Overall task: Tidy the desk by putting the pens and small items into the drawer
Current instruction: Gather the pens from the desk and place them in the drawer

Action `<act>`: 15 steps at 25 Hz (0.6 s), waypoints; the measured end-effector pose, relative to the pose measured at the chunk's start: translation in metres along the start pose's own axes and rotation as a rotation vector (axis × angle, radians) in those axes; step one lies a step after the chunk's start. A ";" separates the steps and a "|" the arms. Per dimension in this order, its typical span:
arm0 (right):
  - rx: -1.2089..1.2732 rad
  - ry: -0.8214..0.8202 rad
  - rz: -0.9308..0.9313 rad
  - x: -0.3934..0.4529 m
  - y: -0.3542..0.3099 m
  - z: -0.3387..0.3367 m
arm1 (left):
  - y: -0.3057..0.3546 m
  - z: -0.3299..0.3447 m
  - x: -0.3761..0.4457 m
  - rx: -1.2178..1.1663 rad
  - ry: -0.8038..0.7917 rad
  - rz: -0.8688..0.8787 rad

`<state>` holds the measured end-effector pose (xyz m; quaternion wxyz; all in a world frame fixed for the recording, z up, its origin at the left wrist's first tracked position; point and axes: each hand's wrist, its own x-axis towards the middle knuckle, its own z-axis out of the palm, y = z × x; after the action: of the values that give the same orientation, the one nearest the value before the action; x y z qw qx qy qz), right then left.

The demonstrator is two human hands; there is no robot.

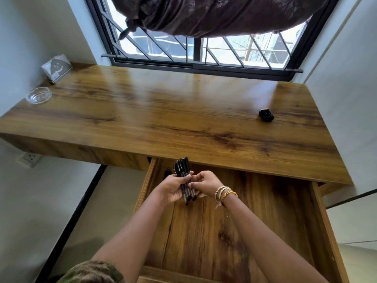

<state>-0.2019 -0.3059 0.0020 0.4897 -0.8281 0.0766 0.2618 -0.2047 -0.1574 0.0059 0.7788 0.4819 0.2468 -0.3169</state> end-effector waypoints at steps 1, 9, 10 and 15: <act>-0.004 -0.042 0.032 0.001 0.003 0.008 | -0.003 -0.006 -0.002 0.023 0.014 -0.026; 0.235 -0.197 0.272 -0.008 0.023 0.073 | -0.028 -0.054 -0.006 0.197 0.095 -0.257; 0.299 -0.212 0.279 -0.009 0.024 0.079 | -0.031 -0.057 -0.006 0.177 0.103 -0.275; 0.551 -0.199 0.348 -0.014 0.024 0.105 | -0.037 -0.073 -0.010 0.143 0.124 -0.336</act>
<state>-0.2612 -0.2305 -0.0498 0.6480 -0.6094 0.2366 0.3907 -0.2438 -0.1014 -0.0391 0.6621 0.5067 0.3479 -0.4288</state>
